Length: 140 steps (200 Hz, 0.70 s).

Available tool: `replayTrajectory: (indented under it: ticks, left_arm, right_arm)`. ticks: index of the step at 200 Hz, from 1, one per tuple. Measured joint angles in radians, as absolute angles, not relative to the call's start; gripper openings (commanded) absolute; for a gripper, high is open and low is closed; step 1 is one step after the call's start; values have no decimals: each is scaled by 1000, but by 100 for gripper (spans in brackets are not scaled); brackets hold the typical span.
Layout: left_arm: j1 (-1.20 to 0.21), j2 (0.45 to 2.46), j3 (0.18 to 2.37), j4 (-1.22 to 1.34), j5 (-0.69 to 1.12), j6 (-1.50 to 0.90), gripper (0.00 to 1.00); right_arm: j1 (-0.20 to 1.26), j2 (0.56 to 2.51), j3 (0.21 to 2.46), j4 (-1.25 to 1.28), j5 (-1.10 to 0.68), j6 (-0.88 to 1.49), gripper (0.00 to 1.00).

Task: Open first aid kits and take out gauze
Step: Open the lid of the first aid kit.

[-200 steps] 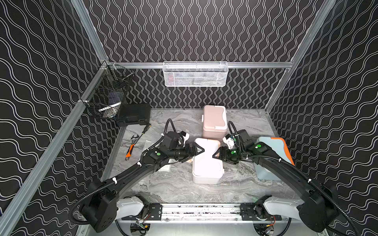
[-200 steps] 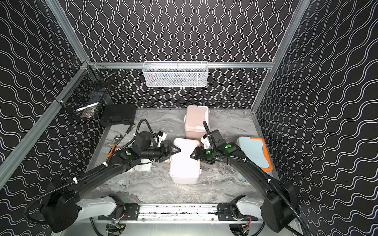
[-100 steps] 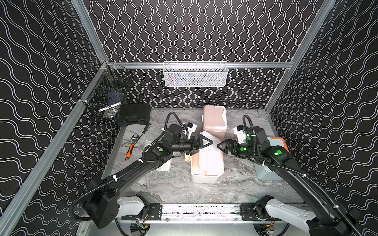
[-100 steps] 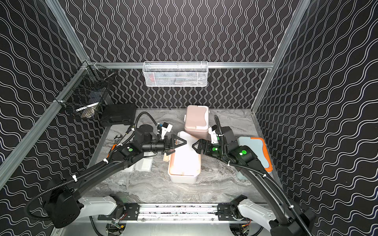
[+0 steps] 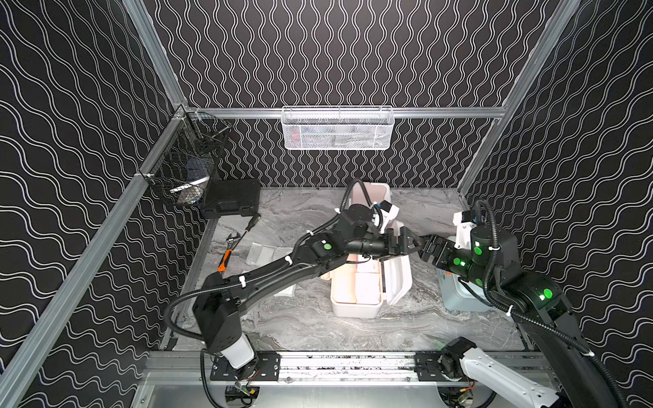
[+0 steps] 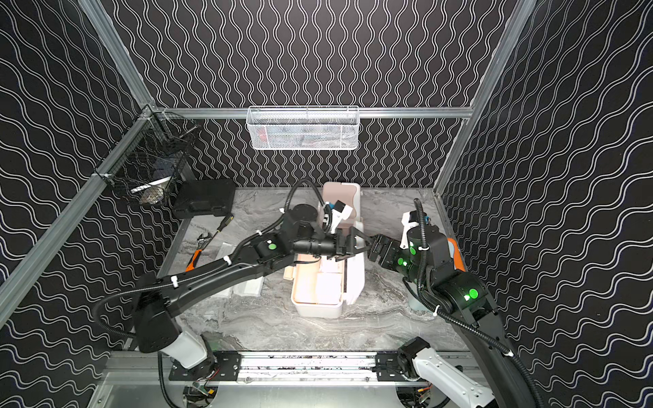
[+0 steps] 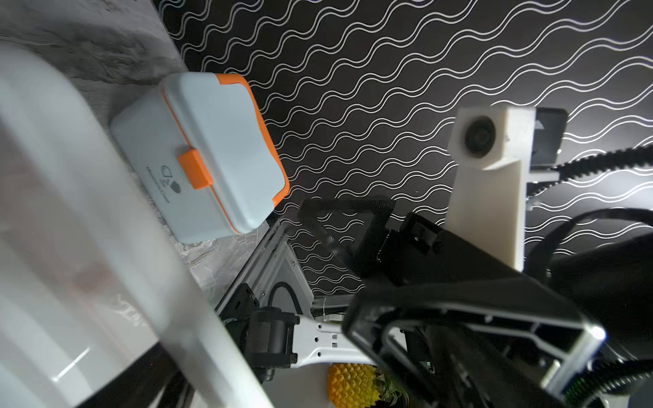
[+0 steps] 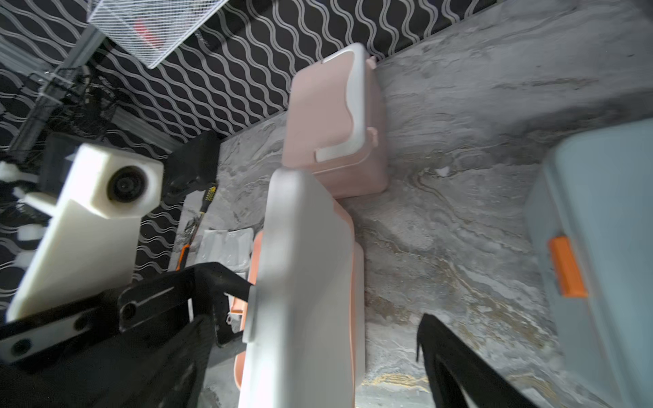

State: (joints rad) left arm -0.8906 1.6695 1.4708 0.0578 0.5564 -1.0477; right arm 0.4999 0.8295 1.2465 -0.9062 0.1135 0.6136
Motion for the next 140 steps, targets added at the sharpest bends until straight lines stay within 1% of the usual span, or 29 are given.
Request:
replayTrajectory:
  ticks: [17,83,140]
  left_arm:
    - [-896,1690,1485,53,564,-1040,99]
    - [-884,1689,1457,-75,511,-962,99]
    - [-884,1657,1437,-139,448,-888,99]
  right_arm:
    - [499,813,1224,-913,141,619,94]
    - [498,799,1102,-879,136,617,95]
    - [497,810,1078,-875,98,603,96]
